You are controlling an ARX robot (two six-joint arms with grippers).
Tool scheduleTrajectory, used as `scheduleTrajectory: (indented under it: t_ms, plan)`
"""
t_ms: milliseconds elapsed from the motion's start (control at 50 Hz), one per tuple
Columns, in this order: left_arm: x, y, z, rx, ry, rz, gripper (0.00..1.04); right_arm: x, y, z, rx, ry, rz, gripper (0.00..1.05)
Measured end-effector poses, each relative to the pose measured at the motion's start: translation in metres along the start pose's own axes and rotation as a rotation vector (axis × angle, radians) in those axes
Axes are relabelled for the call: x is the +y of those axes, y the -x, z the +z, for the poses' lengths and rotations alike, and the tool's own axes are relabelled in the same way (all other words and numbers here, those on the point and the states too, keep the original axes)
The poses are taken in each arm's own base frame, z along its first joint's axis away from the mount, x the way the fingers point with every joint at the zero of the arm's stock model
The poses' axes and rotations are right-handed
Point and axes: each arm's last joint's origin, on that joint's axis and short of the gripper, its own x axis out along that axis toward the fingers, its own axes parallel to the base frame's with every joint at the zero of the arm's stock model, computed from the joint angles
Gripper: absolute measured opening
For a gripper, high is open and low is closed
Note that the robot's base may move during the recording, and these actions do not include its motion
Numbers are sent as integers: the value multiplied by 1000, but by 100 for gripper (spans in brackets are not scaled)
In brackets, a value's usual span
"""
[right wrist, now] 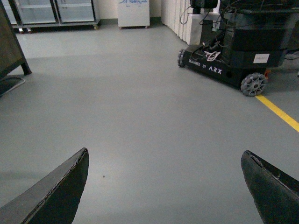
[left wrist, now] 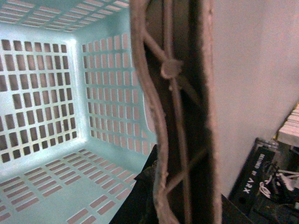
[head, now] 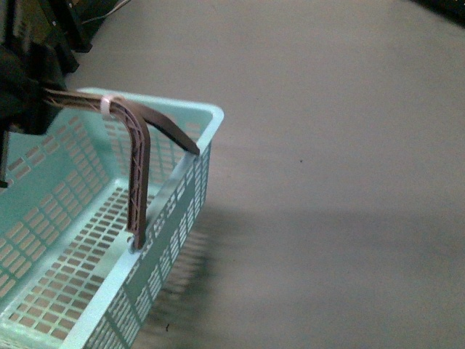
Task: Pick mango and avocado into basket
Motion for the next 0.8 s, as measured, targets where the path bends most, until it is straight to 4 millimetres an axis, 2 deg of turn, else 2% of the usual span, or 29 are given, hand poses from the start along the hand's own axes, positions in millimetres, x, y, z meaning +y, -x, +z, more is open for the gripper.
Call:
scheduleTrajectory:
  t_ms: [240, 420, 600, 800]
  plan:
    - [-37, 101, 25, -18, 111, -204, 5, 0, 0, 0, 0, 0, 0, 96]
    - [-43, 162, 44, -54, 149, -301, 5, 0, 0, 0, 0, 0, 0, 96]
    - [-51, 200, 53, -73, 147, -380, 5, 0, 0, 0, 0, 0, 0, 96]
    - [-54, 204, 54, -73, 142, -393, 5, 0, 0, 0, 0, 0, 0, 96]
